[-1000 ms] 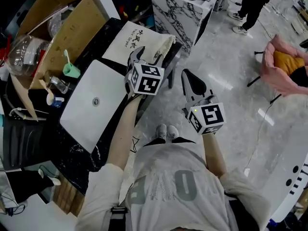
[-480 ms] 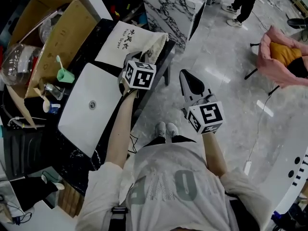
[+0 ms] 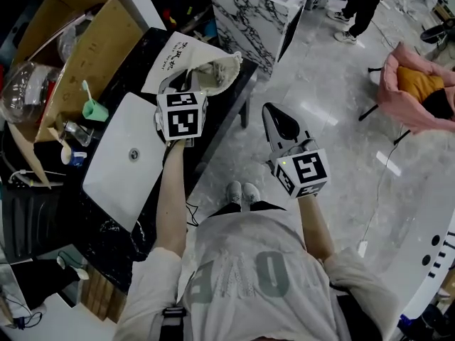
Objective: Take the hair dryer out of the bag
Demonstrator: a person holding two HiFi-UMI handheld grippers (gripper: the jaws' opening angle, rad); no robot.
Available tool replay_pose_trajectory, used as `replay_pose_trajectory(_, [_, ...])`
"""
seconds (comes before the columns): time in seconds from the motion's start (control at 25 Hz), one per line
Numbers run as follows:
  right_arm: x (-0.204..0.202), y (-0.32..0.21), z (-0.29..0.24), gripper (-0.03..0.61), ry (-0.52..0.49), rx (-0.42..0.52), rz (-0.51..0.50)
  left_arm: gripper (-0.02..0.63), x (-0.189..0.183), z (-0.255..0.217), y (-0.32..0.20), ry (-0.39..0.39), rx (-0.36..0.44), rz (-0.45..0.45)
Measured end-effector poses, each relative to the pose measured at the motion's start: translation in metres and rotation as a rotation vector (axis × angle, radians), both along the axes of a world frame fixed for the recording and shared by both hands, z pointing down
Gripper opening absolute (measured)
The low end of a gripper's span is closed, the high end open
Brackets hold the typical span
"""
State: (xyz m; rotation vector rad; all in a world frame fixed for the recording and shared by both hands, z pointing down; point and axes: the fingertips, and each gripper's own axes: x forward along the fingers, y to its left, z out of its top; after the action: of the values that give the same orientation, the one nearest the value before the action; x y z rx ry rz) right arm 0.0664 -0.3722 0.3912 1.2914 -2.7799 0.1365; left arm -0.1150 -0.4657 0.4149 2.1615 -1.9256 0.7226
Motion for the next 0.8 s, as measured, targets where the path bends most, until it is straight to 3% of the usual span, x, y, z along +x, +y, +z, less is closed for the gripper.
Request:
replay_pose_trajectory(0.32, [-0.004, -0.003, 0.002, 0.031, 0.003, 0.001, -0.022, 0.043, -0.006, -0.004, 0.005, 0.019, 0.001, -0.019])
replay_pose_trajectory(0.6, [-0.036, -0.024, 0.007, 0.037, 0.060, -0.022, -0.144, 0.043, -0.007, -0.005, 0.006, 0.011, 0.004, -0.015])
replay_pose_trajectory(0.64, [-0.043, -0.029, 0.007, 0.044, 0.069, -0.022, -0.168, 0.043, -0.007, -0.006, 0.006, 0.012, 0.006, -0.014])
replay_pose_trajectory(0.72, [-0.057, -0.037, 0.008, 0.130, 0.094, -0.024, -0.221, 0.043, -0.006, -0.007, 0.006, 0.015, 0.007, -0.011])
replay_pose_trajectory(0.8, [-0.071, -0.046, 0.010, 0.153, 0.121, -0.030, -0.271, 0.043, -0.006, -0.007, 0.005, 0.020, 0.006, -0.009])
